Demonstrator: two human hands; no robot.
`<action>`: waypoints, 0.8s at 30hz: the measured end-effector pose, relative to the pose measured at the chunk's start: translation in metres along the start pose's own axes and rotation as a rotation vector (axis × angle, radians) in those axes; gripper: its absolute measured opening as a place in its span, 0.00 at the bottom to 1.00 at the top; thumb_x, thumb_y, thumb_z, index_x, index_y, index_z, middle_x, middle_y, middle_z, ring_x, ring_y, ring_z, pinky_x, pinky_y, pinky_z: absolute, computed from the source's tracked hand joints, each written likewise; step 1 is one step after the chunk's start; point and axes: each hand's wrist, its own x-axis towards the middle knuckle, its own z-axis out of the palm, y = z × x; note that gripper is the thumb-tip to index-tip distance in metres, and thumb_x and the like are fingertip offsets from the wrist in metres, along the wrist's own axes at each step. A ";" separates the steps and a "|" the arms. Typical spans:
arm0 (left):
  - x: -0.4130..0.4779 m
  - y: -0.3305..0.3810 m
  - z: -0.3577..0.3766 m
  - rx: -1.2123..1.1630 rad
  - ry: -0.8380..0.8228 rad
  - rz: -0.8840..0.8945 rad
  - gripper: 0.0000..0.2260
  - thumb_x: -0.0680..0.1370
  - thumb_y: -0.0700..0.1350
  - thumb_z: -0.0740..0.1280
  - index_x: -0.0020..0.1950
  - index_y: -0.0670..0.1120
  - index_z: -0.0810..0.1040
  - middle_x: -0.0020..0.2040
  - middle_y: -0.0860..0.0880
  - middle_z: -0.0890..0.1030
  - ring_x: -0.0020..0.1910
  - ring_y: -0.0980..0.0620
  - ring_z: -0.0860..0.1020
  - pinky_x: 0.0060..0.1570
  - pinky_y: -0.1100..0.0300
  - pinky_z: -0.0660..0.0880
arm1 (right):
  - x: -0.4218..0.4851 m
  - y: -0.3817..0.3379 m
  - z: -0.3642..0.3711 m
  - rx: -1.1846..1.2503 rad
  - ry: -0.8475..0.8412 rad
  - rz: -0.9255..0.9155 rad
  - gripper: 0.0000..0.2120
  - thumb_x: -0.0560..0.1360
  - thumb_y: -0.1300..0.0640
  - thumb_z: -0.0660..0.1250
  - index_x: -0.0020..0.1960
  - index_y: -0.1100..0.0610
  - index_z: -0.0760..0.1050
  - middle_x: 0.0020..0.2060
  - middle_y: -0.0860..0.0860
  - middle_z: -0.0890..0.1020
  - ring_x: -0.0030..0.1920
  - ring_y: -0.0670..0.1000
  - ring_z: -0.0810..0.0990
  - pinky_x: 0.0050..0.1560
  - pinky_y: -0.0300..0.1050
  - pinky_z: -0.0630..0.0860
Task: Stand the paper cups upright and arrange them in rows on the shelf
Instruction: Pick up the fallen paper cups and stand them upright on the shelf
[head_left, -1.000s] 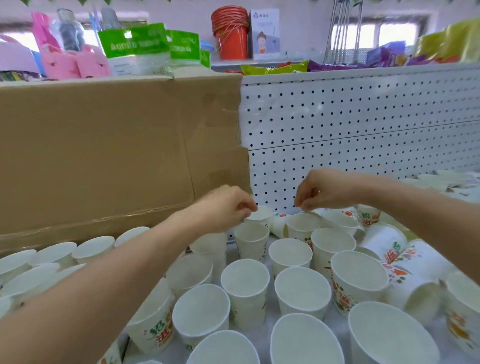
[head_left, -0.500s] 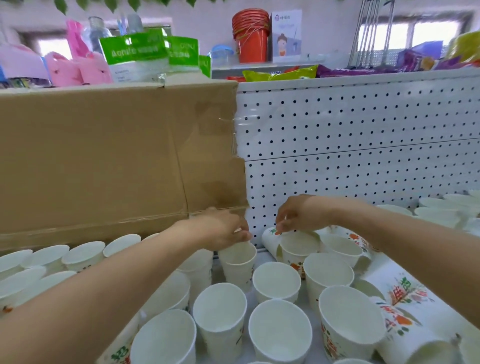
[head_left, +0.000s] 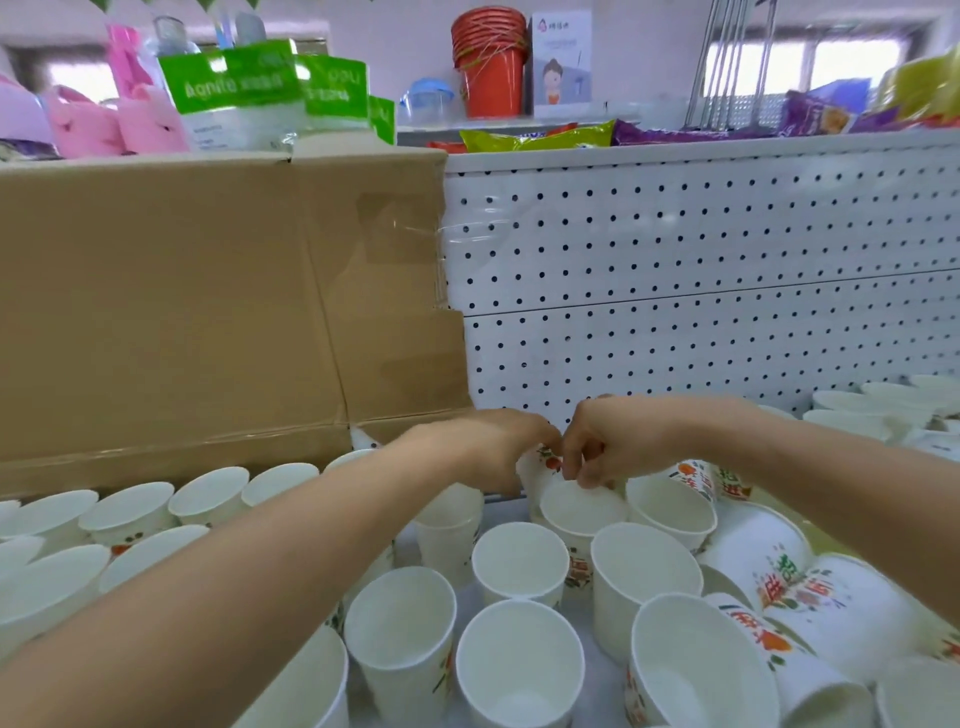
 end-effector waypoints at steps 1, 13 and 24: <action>0.005 0.001 0.001 0.030 -0.015 -0.004 0.29 0.72 0.43 0.73 0.70 0.56 0.68 0.63 0.52 0.75 0.59 0.49 0.74 0.54 0.51 0.75 | -0.003 0.001 -0.002 0.040 -0.008 -0.009 0.07 0.74 0.58 0.67 0.48 0.50 0.83 0.39 0.44 0.83 0.41 0.46 0.82 0.50 0.44 0.80; 0.019 0.006 0.014 0.253 0.004 0.114 0.39 0.67 0.59 0.76 0.74 0.59 0.62 0.69 0.55 0.70 0.66 0.51 0.68 0.57 0.54 0.67 | 0.002 0.033 -0.003 -0.130 -0.037 0.122 0.30 0.71 0.61 0.71 0.68 0.40 0.69 0.63 0.43 0.71 0.62 0.49 0.72 0.61 0.44 0.71; 0.014 -0.005 0.011 0.156 0.075 0.002 0.12 0.79 0.50 0.63 0.62 0.52 0.77 0.56 0.50 0.76 0.55 0.48 0.75 0.43 0.57 0.69 | 0.023 0.036 0.012 -0.184 0.080 0.207 0.14 0.76 0.47 0.66 0.62 0.45 0.74 0.53 0.44 0.72 0.48 0.49 0.73 0.48 0.42 0.70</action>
